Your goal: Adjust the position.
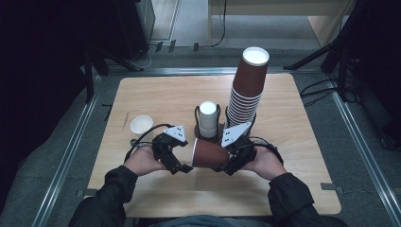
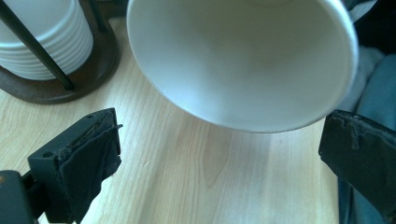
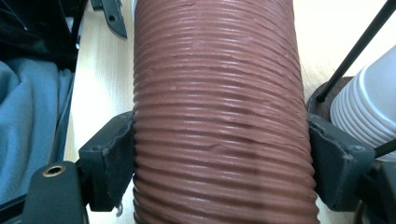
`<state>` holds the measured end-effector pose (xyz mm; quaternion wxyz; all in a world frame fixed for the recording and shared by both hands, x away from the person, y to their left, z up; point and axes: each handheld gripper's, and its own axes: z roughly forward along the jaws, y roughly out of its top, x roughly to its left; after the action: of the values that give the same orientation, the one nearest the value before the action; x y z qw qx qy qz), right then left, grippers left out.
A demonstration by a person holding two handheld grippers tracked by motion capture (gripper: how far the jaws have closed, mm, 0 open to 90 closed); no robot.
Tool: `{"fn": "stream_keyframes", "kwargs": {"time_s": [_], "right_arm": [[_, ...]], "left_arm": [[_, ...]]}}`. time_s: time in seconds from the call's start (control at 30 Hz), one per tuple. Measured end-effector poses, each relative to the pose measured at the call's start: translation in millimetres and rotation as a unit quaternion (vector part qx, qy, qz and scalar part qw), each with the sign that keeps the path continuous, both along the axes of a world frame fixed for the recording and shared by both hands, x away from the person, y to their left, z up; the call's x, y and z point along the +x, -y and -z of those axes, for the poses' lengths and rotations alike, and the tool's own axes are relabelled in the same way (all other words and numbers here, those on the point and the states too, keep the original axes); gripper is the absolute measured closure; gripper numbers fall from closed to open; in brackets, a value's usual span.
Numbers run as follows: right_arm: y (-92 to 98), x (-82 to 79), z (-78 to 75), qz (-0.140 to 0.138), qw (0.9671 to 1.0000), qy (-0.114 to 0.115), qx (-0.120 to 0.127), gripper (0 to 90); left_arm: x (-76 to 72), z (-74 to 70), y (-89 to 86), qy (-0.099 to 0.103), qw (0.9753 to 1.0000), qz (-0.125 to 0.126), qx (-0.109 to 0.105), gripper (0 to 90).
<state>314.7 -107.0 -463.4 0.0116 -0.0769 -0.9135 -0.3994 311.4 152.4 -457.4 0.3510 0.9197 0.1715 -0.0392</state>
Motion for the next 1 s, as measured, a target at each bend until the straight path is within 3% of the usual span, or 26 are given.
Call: {"fn": "stream_keyframes", "kwargs": {"time_s": [0.13,0.23,0.6,0.87,1.0], "right_arm": [[1.7,0.2,-0.5,-0.003,0.9999,0.001,0.011,19.2],[1.5,0.2,-0.8,-0.005,0.9998,0.002,0.019,19.2],[-2.2,-4.0,-5.9,-0.021,0.9984,0.001,0.051,19.2],[-7.4,-5.7,-5.3,-0.029,0.9979,-0.002,0.057,19.2],[-7.0,-5.8,-6.1,-0.031,0.9977,-0.002,0.061,19.4]], "left_arm": [[1.0,-3.3,-3.1,-0.011,0.9990,-0.004,-0.043,0.0],[1.5,-2.7,-1.0,-0.021,0.9977,-0.006,-0.064,0.0],[0.3,-0.4,9.0,-0.038,0.9952,0.002,-0.090,0.0],[-2.4,-1.7,14.0,-0.028,0.9962,0.004,-0.082,2.2],[-2.2,-3.8,13.1,-0.036,0.9962,0.006,-0.079,4.3]]}}
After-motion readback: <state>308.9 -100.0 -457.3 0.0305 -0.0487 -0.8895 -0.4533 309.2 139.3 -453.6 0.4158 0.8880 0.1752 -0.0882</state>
